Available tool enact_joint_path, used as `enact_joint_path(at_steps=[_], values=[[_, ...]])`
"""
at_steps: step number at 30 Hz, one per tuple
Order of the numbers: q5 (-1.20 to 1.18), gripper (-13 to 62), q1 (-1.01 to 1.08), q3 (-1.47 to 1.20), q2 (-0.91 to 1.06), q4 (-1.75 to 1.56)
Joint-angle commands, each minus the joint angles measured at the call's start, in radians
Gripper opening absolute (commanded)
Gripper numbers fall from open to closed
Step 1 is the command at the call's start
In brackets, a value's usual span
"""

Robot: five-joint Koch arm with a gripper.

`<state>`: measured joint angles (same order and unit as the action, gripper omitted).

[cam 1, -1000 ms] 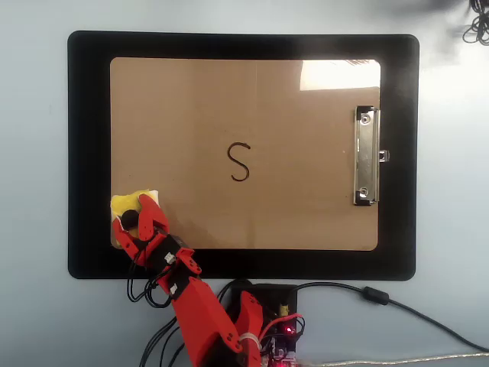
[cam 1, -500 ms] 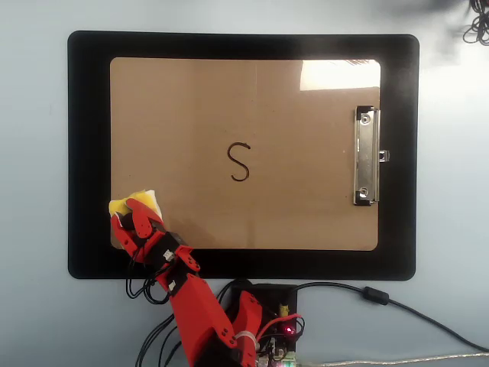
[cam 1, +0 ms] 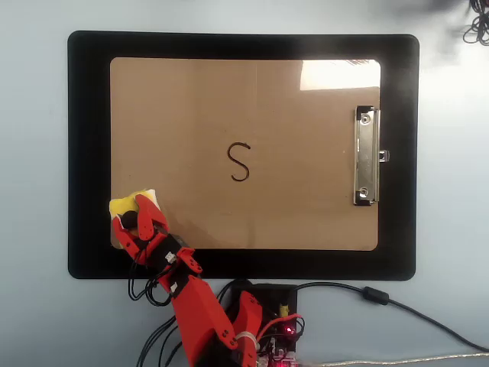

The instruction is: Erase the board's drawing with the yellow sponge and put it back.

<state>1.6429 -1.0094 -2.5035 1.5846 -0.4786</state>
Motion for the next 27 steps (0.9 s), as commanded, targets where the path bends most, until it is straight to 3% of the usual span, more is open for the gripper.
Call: enact_joint_path(at_steps=[1,3,4,12,16,21,23,27], values=[[0.006,6.9,-0.015,-0.005,0.020,-0.037],[0.005,-5.9,-0.006,-0.005,0.021,-0.038],[0.005,-8.1,0.002,-0.003,0.021,-0.038],[0.009,-8.1,0.026,-0.003,0.117,-0.003],[0.015,-8.1,0.077,0.009,0.318,0.222],[0.012,-8.1,0.299,0.095,0.709,0.836],[0.003,-8.1,0.459,0.126,0.755,0.959],[-0.035,-8.1,0.795,0.129,0.746,0.896]])
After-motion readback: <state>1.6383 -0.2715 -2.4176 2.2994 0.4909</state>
